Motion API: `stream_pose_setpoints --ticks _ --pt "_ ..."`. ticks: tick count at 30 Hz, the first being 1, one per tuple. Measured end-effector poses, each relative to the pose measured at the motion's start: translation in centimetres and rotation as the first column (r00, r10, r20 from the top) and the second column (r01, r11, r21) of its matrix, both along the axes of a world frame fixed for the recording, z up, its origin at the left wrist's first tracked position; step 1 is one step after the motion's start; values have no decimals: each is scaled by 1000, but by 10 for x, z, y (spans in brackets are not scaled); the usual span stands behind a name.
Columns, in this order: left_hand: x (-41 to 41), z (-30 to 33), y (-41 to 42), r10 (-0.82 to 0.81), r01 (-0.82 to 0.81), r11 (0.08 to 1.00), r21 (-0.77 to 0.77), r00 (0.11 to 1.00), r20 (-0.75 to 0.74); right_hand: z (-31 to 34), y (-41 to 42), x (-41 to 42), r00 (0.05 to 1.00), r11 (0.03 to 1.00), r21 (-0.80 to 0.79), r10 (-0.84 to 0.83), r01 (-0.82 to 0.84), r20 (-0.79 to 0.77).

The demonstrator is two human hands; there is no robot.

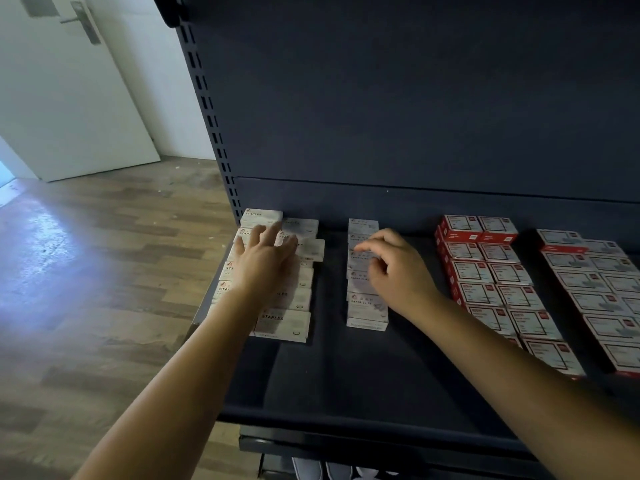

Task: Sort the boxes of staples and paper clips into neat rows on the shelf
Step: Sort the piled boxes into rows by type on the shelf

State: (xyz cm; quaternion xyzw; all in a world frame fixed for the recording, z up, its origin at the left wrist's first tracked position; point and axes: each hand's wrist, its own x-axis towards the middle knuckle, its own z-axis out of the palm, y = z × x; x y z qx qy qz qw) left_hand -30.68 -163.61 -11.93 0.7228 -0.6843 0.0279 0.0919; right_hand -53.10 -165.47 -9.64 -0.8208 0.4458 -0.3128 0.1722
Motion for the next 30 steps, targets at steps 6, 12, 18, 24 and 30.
stream_pose_setpoints --ticks 6,12,18,24,30 --pt "1 8 -34 26 -29 999 43 997 71 -6 -4 -1 1000 1000 25 -11 11 9" --pt "3 11 -52 100 -101 995 5 991 94 -1 -10 -3 999 998 27 -50 50 10" --pt "-6 14 -45 180 -180 984 -4 984 17 2 -9 -11 996 996 -2 -92 92 -23" --pt "-54 9 5 169 -176 984 -37 975 -144 -5 -5 -33 984 988 -47 -150 147 -94" --pt "-116 12 29 13 -18 999 -37 992 -129 -11 5 -69 973 984 -108 -160 143 -164"
